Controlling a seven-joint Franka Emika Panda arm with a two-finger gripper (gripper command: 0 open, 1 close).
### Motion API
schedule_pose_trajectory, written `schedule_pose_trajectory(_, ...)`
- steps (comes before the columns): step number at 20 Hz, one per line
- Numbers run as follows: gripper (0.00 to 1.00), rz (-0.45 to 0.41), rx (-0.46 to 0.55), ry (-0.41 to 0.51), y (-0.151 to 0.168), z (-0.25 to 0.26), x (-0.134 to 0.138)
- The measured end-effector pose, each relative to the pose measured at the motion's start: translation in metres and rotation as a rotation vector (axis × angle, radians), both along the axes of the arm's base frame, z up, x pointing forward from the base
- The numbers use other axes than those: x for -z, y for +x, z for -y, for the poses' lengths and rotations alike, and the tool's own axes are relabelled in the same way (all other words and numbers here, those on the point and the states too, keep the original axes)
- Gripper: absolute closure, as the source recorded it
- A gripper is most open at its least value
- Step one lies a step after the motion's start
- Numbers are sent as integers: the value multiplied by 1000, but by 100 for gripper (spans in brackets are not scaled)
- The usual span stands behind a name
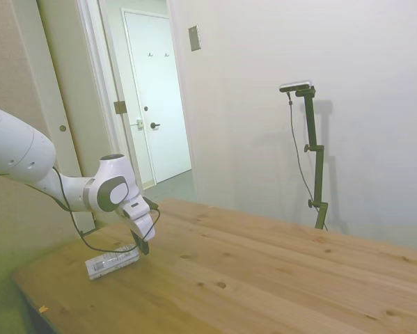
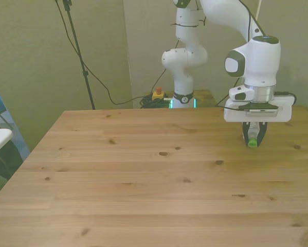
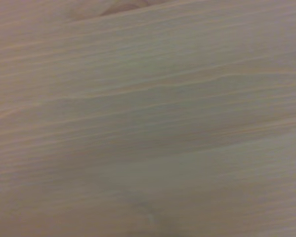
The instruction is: Stand the water bottle
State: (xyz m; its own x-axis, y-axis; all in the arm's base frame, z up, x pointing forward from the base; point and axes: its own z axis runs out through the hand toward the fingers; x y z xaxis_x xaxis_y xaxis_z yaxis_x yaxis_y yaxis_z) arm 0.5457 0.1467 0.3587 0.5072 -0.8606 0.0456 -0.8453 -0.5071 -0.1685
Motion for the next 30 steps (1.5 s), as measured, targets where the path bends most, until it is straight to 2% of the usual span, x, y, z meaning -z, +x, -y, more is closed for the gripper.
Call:
schedule_pose_trajectory(4,100,-32,4,-5,4,7,1)
schedule_pose_trajectory(9,100,-29,-2,-3,7,4,-11)
schedule_pose_trajectory(13,100,8,-1,4,5,2,-33)
schedule_pose_trajectory(16,100,92,5,-2,0,-1,-68)
schedule_pose_trajectory(21,100,274,63,-61,-7,14,-121)
schedule_pose_trajectory(26,100,451,171,-144,-8,60,-153)
schedule_pose_trajectory(30,100,469,192,-142,-16,81,-158)
